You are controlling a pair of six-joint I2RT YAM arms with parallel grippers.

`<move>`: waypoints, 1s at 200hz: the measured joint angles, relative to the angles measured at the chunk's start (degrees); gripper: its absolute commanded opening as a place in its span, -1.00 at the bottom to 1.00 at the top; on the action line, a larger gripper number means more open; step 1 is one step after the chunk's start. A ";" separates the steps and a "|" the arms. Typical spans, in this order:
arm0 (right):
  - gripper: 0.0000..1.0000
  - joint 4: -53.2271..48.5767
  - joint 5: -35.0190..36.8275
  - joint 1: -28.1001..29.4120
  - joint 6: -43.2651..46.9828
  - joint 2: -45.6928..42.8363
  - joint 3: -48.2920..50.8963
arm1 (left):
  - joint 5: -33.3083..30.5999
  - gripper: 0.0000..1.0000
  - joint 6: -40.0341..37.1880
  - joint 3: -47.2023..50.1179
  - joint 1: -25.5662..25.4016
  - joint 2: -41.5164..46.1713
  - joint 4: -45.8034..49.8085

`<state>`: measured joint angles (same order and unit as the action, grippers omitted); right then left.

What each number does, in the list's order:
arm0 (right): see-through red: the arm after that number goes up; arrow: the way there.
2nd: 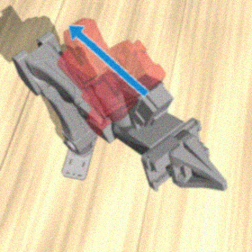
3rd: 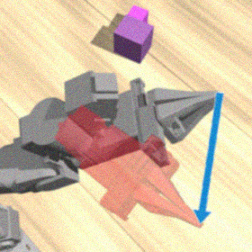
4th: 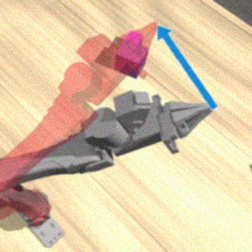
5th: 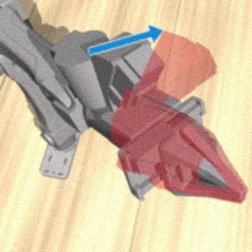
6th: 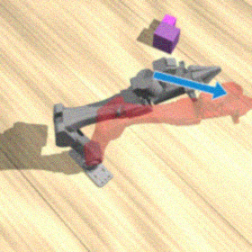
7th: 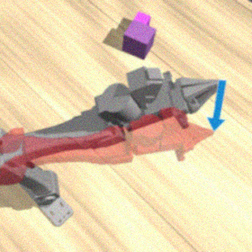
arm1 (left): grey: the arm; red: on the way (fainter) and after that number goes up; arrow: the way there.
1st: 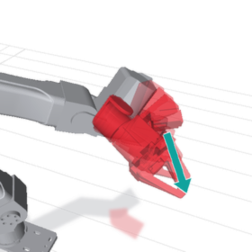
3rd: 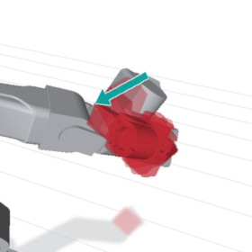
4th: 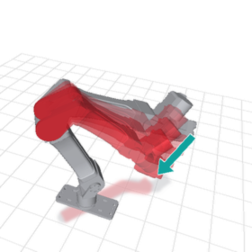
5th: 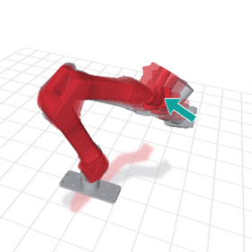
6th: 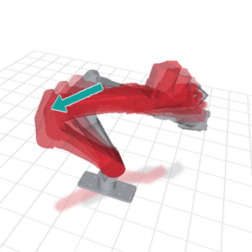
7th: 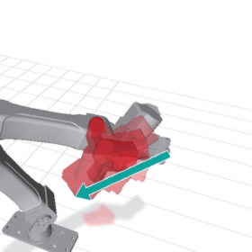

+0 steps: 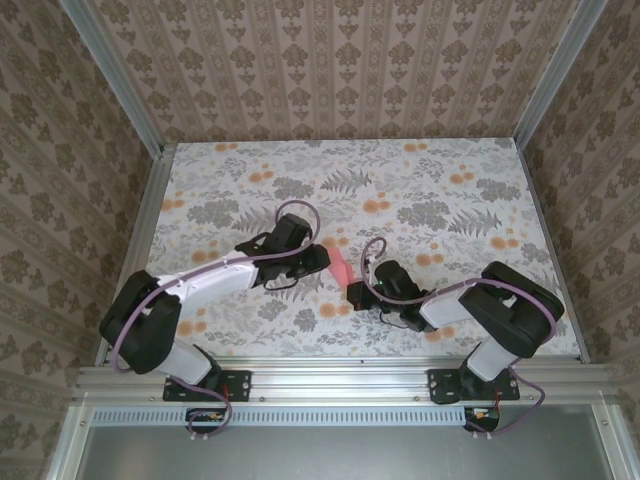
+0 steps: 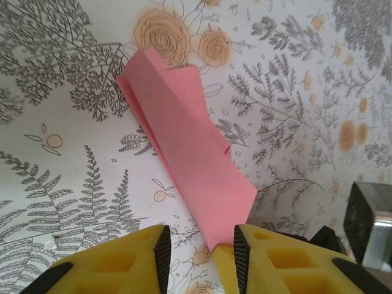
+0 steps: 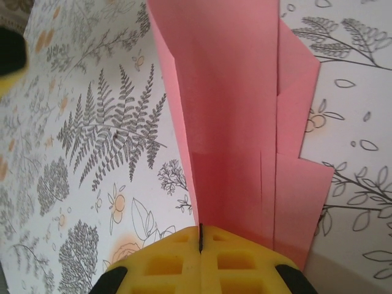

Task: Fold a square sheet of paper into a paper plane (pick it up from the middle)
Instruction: Fold the wing for the fifth time at the center of the table.

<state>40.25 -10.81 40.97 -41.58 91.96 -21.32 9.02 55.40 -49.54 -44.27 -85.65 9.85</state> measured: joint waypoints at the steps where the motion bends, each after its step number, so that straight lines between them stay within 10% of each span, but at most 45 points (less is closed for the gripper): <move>1: -1.00 0.02 -0.02 -0.02 -0.11 0.00 0.00 | 0.02 -0.31 0.00 -0.02 -0.02 -0.09 0.00; 158: -1.00 -5.42 -8.15 -4.42 -8.11 0.70 -2.40 | 6.91 -0.32 -1.03 -5.70 -0.66 -13.62 -7.87; 200: -0.56 -8.85 -8.81 -4.42 -7.65 -1.62 -2.95 | 6.86 -0.33 -1.03 -5.73 -0.26 -14.08 -9.31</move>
<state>31.40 -19.62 36.56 -49.23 90.35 -24.27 15.88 54.37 -55.27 -44.53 -99.72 0.54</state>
